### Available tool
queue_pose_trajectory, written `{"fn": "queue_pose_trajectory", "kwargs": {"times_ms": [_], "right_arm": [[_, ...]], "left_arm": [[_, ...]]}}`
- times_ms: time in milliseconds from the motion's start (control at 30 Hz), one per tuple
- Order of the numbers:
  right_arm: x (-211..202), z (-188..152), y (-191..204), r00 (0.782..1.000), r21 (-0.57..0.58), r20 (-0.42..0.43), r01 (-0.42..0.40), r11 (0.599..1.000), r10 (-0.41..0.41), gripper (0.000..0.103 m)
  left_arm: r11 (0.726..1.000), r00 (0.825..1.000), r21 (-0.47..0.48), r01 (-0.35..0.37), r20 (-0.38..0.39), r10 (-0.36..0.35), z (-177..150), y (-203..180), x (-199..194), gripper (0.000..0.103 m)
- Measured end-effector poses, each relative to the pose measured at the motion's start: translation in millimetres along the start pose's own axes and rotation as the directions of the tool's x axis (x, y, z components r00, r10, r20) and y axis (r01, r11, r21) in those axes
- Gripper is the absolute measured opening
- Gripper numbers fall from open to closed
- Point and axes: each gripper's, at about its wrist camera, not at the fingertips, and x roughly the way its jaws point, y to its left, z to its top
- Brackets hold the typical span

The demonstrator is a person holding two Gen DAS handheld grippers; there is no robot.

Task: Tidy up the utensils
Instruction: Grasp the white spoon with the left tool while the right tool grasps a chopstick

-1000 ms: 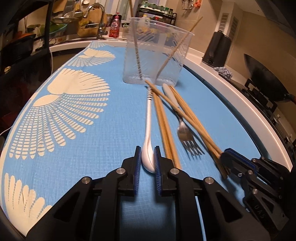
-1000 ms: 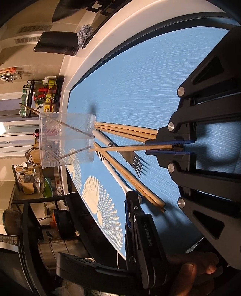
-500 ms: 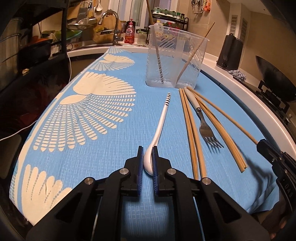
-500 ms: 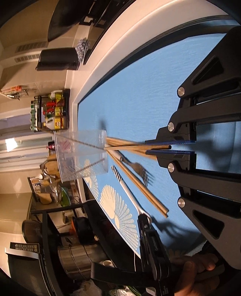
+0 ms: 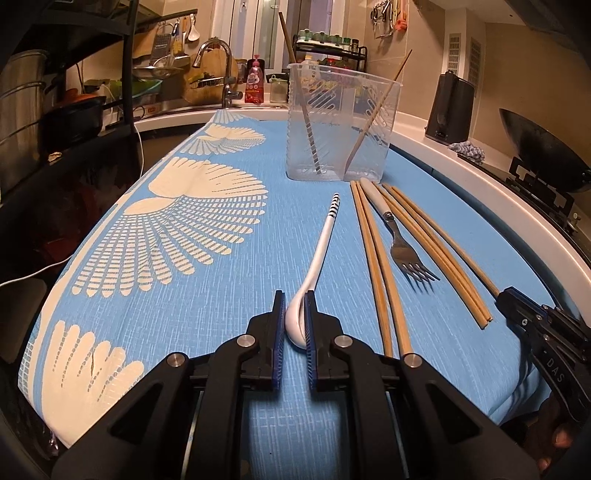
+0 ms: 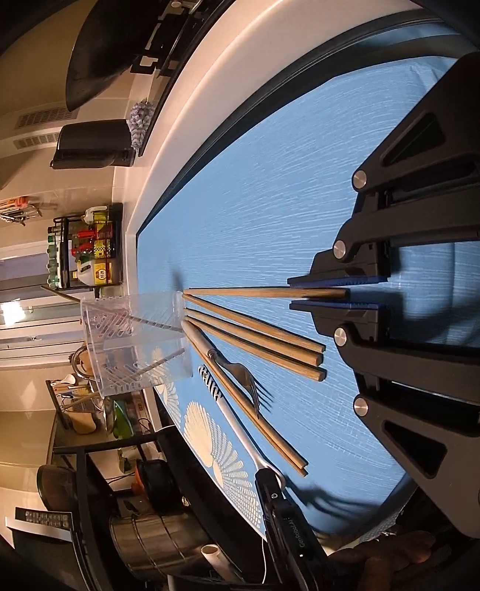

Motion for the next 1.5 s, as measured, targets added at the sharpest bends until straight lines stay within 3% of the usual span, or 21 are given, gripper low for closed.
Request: {"fn": "queue_pose_trajectory", "kwargs": {"times_ms": [300, 400, 567, 700, 933, 1067, 1500], "right_arm": [[-1, 0, 2, 1.000, 0.008, -0.009, 0.023, 1.000, -0.022, 0.009], [-2, 0, -1, 0.999, 0.019, -0.006, 0.034, 0.999, -0.033, 0.015], [-1, 0, 1, 0.999, 0.006, -0.005, 0.042, 0.999, -0.042, 0.017], [0, 1, 0, 0.999, 0.011, -0.005, 0.040, 0.999, -0.040, 0.018], [1, 1, -2, 0.999, 0.019, -0.002, 0.035, 0.999, -0.035, 0.006], [0, 1, -1, 1.000, 0.020, -0.004, 0.031, 0.999, -0.031, 0.005], [-18, 13, 2, 0.999, 0.014, 0.036, 0.028, 1.000, -0.028, 0.005]], "left_arm": [[1.000, 1.000, 0.027, -0.003, 0.019, 0.003, -2, -4, -1, 0.010], [1.000, 1.000, 0.019, 0.002, 0.021, -0.003, -2, -4, -1, 0.010], [1.000, 1.000, 0.014, 0.019, 0.022, -0.019, -2, -3, 1, 0.011], [0.999, 1.000, 0.036, 0.009, 0.021, -0.010, -4, -7, 3, 0.016], [0.999, 1.000, 0.038, 0.003, 0.025, -0.004, -3, -8, 2, 0.016], [0.998, 0.999, 0.057, -0.012, 0.045, 0.009, -3, -11, -2, 0.011], [0.997, 0.995, 0.072, -0.027, 0.093, 0.020, 3, -15, -17, 0.011]]}}
